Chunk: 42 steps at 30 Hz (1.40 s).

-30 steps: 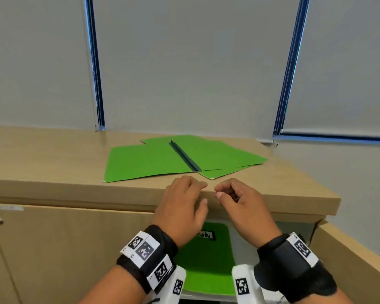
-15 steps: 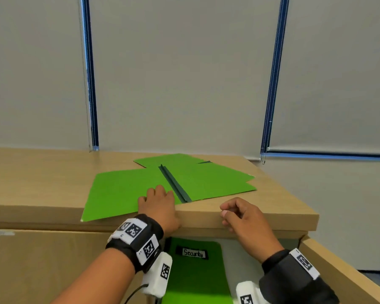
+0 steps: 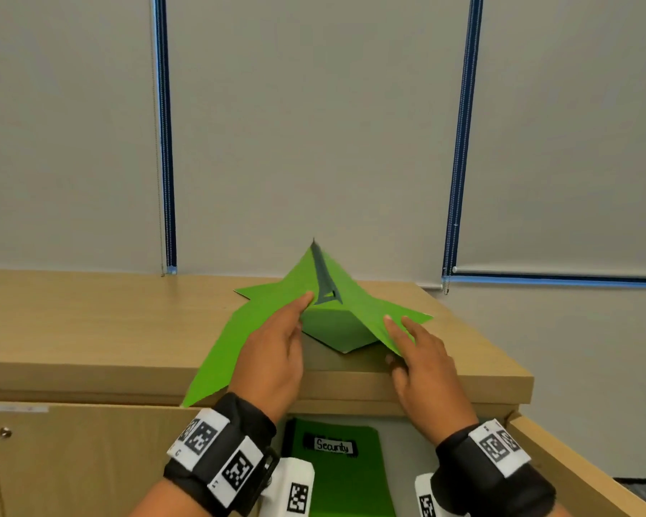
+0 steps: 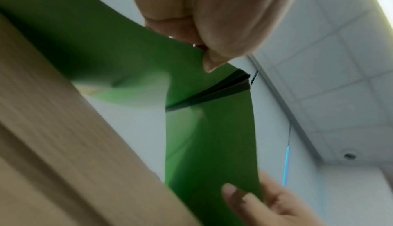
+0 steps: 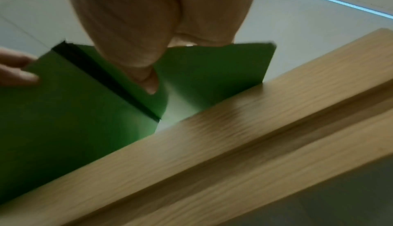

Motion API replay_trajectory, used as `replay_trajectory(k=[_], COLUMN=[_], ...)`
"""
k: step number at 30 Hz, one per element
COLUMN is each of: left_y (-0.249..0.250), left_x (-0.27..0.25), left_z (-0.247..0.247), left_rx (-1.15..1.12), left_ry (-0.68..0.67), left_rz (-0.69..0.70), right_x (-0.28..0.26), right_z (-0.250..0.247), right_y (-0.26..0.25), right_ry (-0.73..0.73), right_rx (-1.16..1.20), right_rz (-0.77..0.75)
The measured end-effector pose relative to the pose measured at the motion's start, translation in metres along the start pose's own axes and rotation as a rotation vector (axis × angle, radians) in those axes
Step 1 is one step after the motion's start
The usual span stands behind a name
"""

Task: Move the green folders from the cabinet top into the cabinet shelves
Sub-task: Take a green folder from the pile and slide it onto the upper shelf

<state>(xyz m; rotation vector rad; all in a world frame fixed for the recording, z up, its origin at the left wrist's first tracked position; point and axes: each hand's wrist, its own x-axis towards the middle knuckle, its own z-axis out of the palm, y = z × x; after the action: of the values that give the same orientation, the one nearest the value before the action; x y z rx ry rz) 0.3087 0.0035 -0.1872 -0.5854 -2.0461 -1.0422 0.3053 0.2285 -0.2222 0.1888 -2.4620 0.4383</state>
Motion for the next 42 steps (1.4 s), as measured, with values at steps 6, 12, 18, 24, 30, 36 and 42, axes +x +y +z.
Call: replay_trajectory(k=[6, 12, 18, 24, 30, 36, 42], left_y=[0.055, 0.074, 0.022, -0.018, -0.045, -0.079, -0.116], left_x=[0.0, 0.003, 0.019, -0.001, -0.027, -0.076, -0.142], left_z=[-0.005, -0.032, -0.045, -0.033, -0.006, 0.029, 0.067], left_rx=[-0.655, -1.073, -0.873, -0.928, -0.944, -0.632, -0.577], left_ry=[-0.088, -0.13, -0.189, -0.128, -0.1, -0.042, -0.014], left_rz=[-0.001, -0.273, -0.552, -0.641, -0.756, -0.656, -0.666], right_x=[-0.002, -0.003, -0.019, -0.032, -0.01, -0.043, -0.084], right_z=[-0.003, -0.007, -0.018, -0.03, -0.017, 0.029, 0.104], right_y=[-0.037, -0.034, -0.028, -0.009, 0.018, 0.035, 0.068], right_ry=[0.182, 0.325, -0.016, -0.021, 0.084, -0.053, -0.136], right_rx=[0.275, -0.03, -0.257, 0.268, 1.093, 1.368, 1.465], right_rz=[-0.182, -0.348, -0.388, -0.133, 0.256, 0.427, 0.552])
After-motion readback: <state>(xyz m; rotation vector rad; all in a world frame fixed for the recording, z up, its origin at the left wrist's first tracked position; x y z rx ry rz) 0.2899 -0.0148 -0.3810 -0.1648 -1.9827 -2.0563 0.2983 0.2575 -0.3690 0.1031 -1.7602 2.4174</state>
